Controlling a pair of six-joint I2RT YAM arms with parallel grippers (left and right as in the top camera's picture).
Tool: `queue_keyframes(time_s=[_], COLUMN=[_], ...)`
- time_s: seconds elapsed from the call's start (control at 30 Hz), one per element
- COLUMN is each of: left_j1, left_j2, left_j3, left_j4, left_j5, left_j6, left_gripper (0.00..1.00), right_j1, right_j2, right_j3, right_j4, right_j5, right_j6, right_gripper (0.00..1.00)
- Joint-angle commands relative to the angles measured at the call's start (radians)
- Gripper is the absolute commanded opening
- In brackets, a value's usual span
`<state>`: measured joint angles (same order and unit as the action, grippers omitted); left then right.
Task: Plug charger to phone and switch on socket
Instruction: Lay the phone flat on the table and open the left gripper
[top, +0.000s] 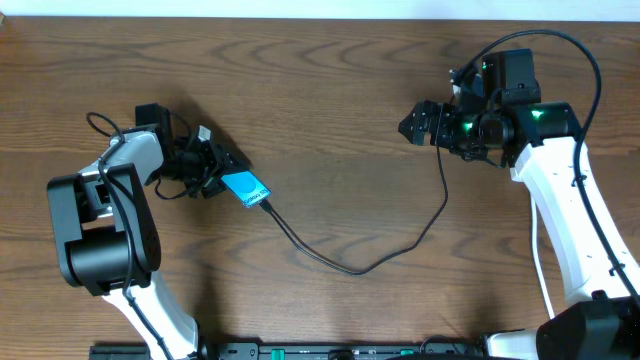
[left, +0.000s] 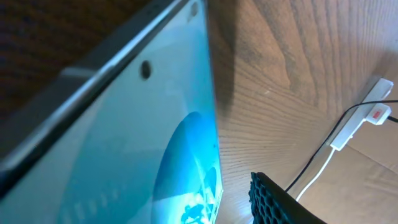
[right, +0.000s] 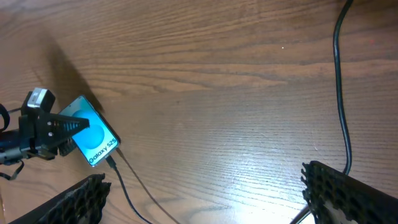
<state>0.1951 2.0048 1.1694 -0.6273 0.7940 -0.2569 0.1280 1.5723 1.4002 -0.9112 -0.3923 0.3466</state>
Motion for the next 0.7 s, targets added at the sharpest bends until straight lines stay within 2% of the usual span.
queue_keyframes(time_s=[0.0, 0.17, 0.67], left_j1=[0.0, 0.0, 0.0], left_j2=[0.017, 0.017, 0.017], left_j3=[-0.008, -0.008, -0.008], left_j4=[-0.015, -0.035, -0.053], left_j5=[-0.146, -0.188, -0.205], left_j6=[0.02, 0.02, 0.019], left_gripper=[0.52, 0.56, 0.56], right_j1=[0.005, 0.005, 0.005], right_j2=[-0.016, -0.016, -0.016], right_j3=[0.008, 0.008, 0.008], right_j4=[0.0, 0.002, 0.002], right_j5=[0.002, 0.002, 0.002], right_j6=[-0.019, -0.02, -0.019], right_gripper=[0.99, 0.99, 0.99])
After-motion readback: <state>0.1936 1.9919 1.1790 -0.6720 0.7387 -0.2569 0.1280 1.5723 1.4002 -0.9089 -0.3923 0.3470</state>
